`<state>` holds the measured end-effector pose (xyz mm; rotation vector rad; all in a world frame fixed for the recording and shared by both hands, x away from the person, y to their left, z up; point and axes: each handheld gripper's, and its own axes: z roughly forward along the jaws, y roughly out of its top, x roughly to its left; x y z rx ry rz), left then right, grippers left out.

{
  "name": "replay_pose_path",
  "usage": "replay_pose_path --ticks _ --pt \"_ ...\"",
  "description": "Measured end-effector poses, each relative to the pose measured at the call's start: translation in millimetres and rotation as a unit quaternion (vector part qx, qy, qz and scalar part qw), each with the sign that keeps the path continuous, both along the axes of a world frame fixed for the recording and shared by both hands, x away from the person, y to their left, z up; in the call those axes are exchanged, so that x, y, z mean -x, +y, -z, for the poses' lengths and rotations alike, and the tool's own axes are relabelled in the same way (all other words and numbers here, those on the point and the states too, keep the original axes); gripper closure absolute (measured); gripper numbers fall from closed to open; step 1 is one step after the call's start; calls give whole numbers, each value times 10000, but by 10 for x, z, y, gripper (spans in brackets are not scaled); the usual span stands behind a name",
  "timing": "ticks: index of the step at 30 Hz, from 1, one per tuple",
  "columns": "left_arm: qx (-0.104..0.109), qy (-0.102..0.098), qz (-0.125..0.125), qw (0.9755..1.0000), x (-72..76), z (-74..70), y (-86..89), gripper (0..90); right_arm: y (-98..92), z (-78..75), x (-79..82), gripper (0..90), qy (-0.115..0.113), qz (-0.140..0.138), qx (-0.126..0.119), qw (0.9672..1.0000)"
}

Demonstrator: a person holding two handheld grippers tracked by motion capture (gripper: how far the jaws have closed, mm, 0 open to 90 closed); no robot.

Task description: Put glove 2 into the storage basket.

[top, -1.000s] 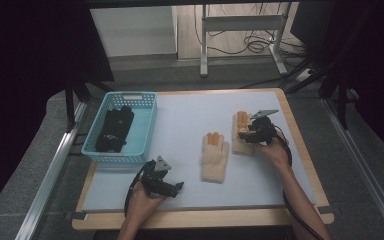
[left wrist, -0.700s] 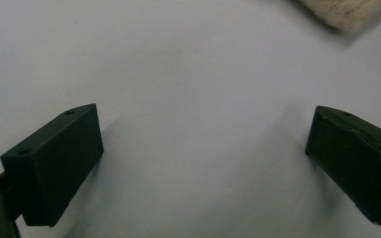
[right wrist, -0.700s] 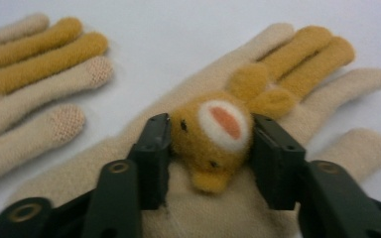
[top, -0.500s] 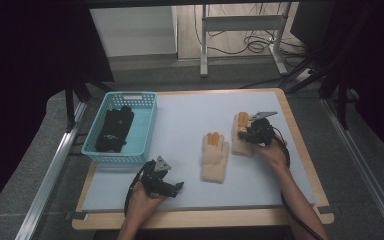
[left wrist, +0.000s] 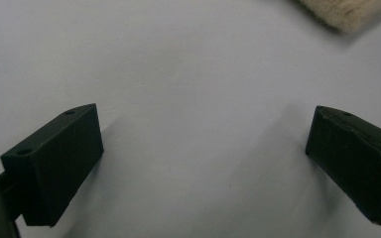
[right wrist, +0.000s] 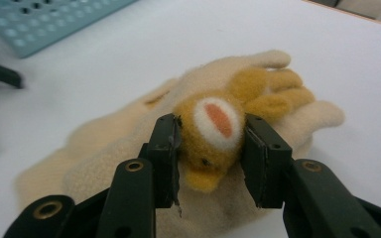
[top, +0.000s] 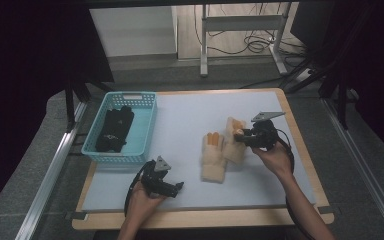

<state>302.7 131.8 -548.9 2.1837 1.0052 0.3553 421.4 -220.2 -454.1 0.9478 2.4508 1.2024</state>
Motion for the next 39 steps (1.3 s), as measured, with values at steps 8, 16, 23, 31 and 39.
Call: replay_pose_path --ticks 8,16,23,31,39 --pt "-11 -8 9 10000 -1 -1 1 16 392 -52 263 597 161 -392 57 9991" --pt "-4 -4 1 10000 0 0 1 17 785 226 248 591 385 -319 490 9975" --pt "0 -1 2 10000 0 0 0 17 845 375 260 583 431 -211 648 9967" --pt "-3 -3 1 10000 1 0 0 17 809 379 307 473 284 -239 660 9971" --pt "-3 -1 2 10000 0 0 0 17 445 187 269 495 9 -18 493 9988"
